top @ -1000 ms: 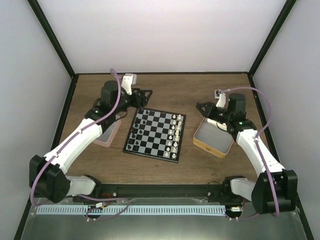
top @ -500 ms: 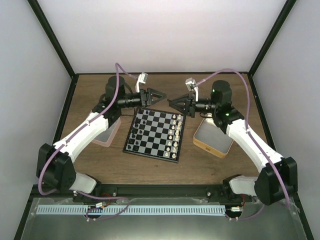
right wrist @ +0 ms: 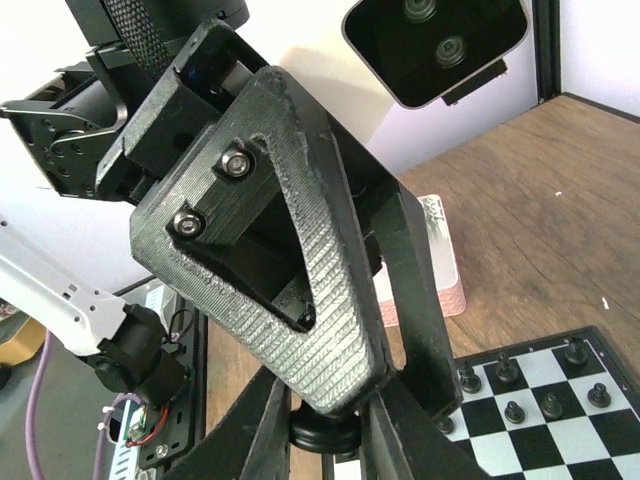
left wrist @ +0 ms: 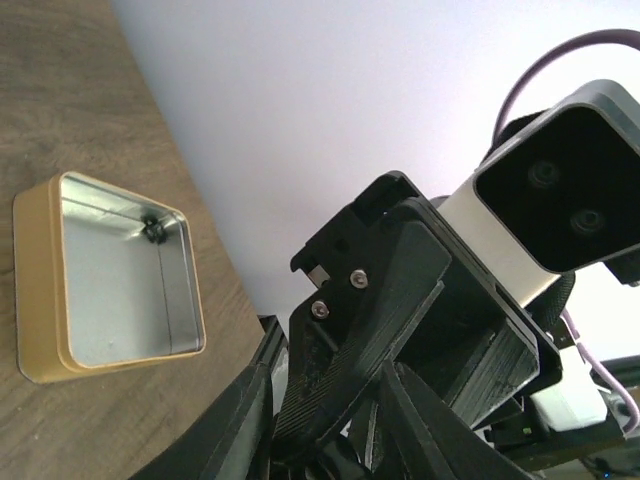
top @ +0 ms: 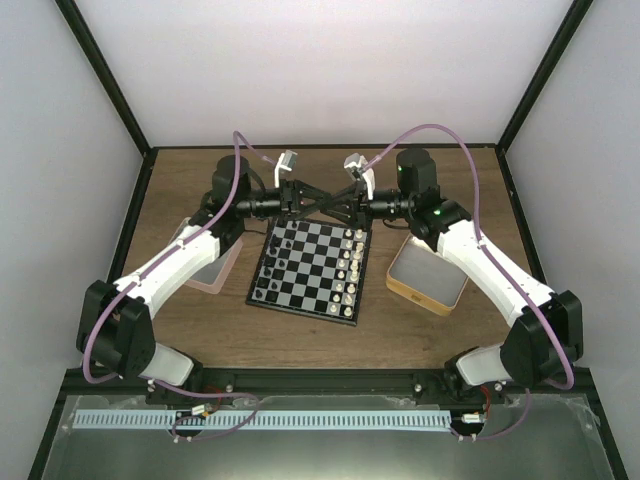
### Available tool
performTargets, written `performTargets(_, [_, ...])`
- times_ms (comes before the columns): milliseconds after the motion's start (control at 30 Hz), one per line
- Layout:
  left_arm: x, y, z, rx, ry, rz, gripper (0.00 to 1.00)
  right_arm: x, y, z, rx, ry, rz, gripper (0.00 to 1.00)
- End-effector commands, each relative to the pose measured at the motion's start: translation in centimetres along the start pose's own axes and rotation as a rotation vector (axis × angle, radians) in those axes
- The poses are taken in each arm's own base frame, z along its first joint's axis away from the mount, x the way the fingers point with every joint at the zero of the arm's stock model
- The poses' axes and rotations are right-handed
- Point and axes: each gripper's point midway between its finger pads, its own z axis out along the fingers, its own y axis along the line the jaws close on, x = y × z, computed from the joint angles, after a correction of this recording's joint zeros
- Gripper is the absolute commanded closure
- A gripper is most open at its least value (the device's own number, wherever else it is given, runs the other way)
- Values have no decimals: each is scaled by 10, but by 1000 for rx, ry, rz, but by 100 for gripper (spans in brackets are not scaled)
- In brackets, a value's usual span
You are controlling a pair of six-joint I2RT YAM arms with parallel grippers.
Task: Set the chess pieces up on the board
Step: Place the chess piece on the chessboard.
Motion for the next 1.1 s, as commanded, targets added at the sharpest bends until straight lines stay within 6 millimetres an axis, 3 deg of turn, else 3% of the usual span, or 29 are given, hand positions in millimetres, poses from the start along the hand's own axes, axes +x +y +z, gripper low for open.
performTargets(0, [1, 3, -3, -8, 4, 9, 69, -1, -9, 2, 74, 32, -30, 86])
performTargets(100, [-1, 10, -5, -35, -6, 6, 67, 0, -10, 2, 88, 40, -33, 86])
performTargets(200, [-2, 12, -7, -40, -6, 7, 51, 1, -13, 1, 104, 44, -33, 86])
performTargets(300, [-3, 14, -10, -61, -10, 15, 49, 3, -17, 2, 121, 50, -33, 86])
performTargets(500, [-2, 19, -13, -79, -8, 19, 66, 3, -16, 2, 114, 53, -33, 86])
performTargets(867, [-1, 19, -11, -70, 9, 31, 84, 8, -10, 8, 75, 79, -37, 86])
performTargets(967, [-1, 19, -12, -70, 12, 41, 95, 10, -13, 9, 85, 86, -30, 84])
performTargets(1067, [0, 21, -13, -86, 9, 51, 96, 7, -16, 9, 106, 77, -25, 75])
